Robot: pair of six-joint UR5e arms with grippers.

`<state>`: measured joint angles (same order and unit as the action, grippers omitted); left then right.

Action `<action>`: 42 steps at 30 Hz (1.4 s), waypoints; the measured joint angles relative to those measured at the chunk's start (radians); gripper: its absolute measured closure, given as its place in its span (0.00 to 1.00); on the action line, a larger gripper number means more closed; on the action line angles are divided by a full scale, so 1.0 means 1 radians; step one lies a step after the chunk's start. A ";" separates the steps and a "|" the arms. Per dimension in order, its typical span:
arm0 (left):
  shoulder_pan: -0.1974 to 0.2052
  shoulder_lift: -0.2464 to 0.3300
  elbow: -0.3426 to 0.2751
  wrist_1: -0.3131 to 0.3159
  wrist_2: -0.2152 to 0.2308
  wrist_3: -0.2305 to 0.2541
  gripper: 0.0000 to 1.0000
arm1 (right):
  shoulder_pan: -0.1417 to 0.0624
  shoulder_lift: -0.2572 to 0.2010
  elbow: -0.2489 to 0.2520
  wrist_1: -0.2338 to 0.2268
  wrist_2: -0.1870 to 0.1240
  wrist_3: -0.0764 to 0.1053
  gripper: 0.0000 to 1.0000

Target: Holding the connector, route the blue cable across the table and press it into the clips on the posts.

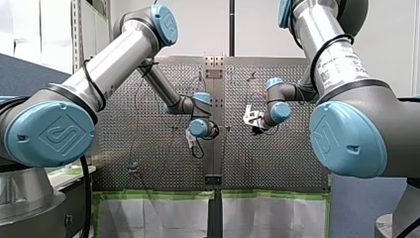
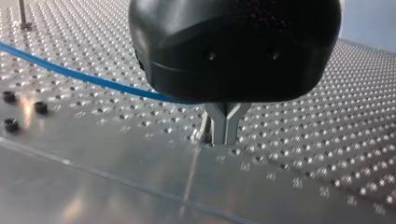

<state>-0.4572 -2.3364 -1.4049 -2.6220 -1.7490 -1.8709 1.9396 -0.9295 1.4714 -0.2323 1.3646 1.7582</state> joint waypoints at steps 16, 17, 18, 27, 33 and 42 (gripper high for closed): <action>0.002 0.001 0.071 -0.113 -0.058 0.063 0.43 | -0.016 0.000 -0.045 -0.013 -0.012 0.002 1.00; 0.001 0.001 0.071 -0.119 -0.065 0.066 0.25 | -0.016 0.000 -0.045 -0.013 -0.013 0.001 1.00; 0.000 0.001 0.071 -0.128 -0.074 0.073 0.25 | -0.016 0.000 -0.045 -0.012 -0.015 0.000 1.00; -0.010 0.002 0.071 -0.204 -0.147 0.115 0.00 | -0.016 0.000 -0.045 -0.009 -0.019 -0.017 1.00; -0.046 0.020 0.071 -0.257 -0.197 0.128 0.00 | -0.018 0.000 -0.045 -0.007 -0.019 -0.033 1.00; -0.120 0.057 0.057 -0.333 -0.272 0.121 0.00 | -0.021 0.001 -0.045 -0.005 -0.018 -0.079 1.00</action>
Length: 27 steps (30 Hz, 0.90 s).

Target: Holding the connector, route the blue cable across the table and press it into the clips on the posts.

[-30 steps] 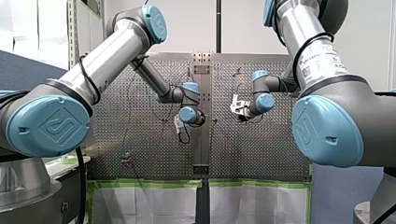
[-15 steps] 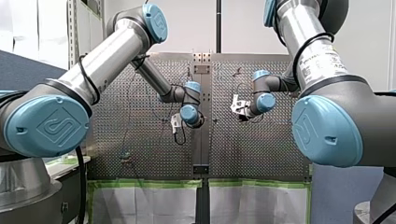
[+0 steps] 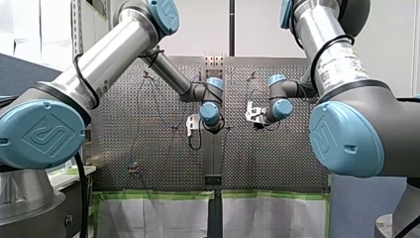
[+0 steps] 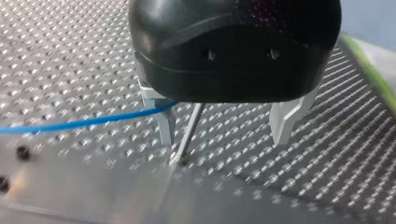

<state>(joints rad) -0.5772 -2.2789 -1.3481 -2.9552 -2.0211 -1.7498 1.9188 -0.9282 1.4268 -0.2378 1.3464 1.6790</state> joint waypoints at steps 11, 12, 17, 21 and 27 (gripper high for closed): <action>-0.095 0.080 -0.091 0.035 -0.063 -0.013 0.00 | -0.001 0.001 0.001 0.003 0.001 -0.025 1.00; -0.104 0.091 -0.102 0.046 -0.062 -0.015 0.00 | -0.001 0.001 0.001 0.003 0.001 -0.025 1.00; -0.135 0.133 -0.144 0.088 -0.054 -0.035 0.00 | -0.006 0.002 0.000 0.002 0.000 -0.027 1.00; -0.154 0.155 -0.182 0.125 -0.040 -0.067 0.00 | -0.009 0.003 0.000 0.002 0.000 -0.023 1.00; -0.166 0.134 -0.184 0.168 -0.028 -0.091 0.00 | -0.009 0.004 0.000 0.023 -0.001 -0.032 1.00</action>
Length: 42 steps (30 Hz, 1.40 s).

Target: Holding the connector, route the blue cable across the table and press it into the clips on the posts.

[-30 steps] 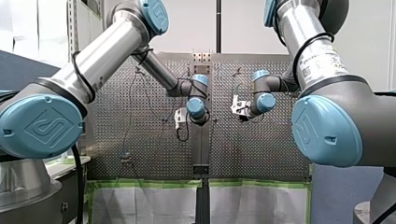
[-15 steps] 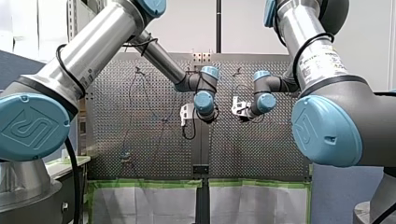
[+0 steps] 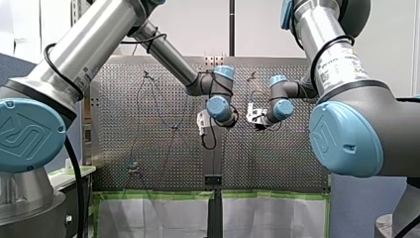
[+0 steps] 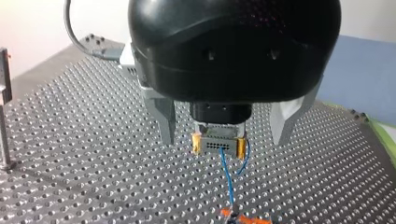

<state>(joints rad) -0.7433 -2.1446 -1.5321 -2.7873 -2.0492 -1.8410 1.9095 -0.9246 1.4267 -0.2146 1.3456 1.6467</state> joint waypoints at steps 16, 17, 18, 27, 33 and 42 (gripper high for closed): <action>-0.022 -0.107 0.133 -0.052 -0.015 0.000 0.00 | -0.022 0.000 0.000 0.017 0.000 -0.007 1.00; -0.023 -0.115 0.141 -0.059 -0.017 0.000 0.00 | -0.023 0.000 0.000 0.017 -0.001 -0.007 1.00; -0.025 -0.126 0.153 -0.071 -0.021 0.000 0.00 | -0.023 0.000 0.000 0.017 -0.002 -0.007 1.00; -0.028 -0.178 0.244 -0.088 -0.035 -0.001 0.00 | -0.025 0.000 0.000 0.017 -0.021 -0.006 1.00; -0.026 -0.187 0.299 -0.092 -0.040 -0.001 0.00 | -0.025 0.000 0.000 0.017 -0.026 -0.006 1.00; -0.022 -0.252 0.373 -0.138 -0.050 0.003 0.00 | -0.026 0.000 0.000 0.017 -0.029 -0.005 1.00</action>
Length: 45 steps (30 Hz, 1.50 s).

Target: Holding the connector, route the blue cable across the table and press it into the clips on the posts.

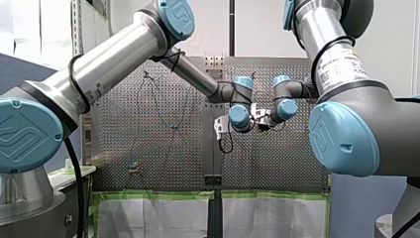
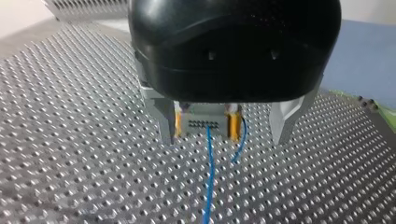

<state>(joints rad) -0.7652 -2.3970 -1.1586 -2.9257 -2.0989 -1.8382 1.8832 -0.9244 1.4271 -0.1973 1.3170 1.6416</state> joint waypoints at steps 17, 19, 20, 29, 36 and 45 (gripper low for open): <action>0.011 -0.072 0.084 0.061 -0.022 -0.010 0.00 | -0.005 0.000 0.000 -0.001 -0.001 -0.001 1.00; 0.012 -0.081 0.091 0.055 -0.023 -0.011 0.00 | -0.005 0.000 0.000 -0.001 -0.002 -0.001 1.00; 0.012 -0.087 0.095 0.050 -0.025 -0.011 0.00 | -0.005 0.000 0.000 0.000 -0.004 -0.001 1.00; -0.019 -0.154 0.161 0.036 -0.077 -0.033 0.00 | -0.006 0.001 0.000 0.001 -0.017 0.000 1.00; -0.048 -0.179 0.195 0.095 -0.138 -0.031 0.00 | -0.006 0.001 0.000 0.000 -0.019 0.001 1.00; -0.065 -0.180 0.181 0.171 -0.221 -0.014 0.00 | -0.015 0.001 0.002 0.000 -0.024 0.000 1.00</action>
<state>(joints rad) -0.8298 -2.5773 -0.9774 -2.7546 -2.3197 -1.8521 1.8687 -0.9230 1.4292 -0.1975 1.2925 1.6411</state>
